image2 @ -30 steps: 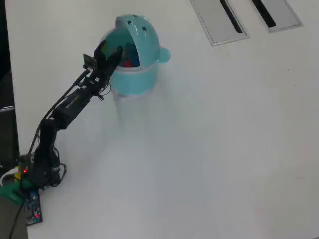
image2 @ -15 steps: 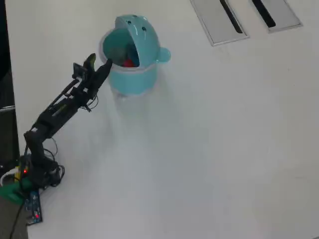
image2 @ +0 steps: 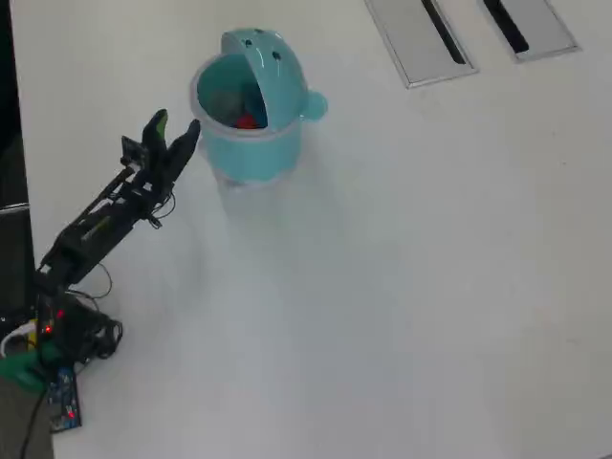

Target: Grasp RGB lego blocks and put them in the bin one by one.

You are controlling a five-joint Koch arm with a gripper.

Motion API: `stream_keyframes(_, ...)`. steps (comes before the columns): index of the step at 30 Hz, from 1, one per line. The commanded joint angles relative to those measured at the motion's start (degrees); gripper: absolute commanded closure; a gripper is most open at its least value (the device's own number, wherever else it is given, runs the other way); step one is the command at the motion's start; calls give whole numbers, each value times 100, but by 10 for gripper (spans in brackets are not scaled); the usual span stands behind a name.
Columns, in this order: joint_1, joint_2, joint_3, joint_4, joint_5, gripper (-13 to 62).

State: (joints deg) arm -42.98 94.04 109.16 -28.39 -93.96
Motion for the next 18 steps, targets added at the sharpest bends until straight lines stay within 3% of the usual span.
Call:
stream_keyframes(1, -79, 281, -79, -914, 316, 177)
stream_keyframes(18, 369, 984, 1635, -2285, 1705, 162)
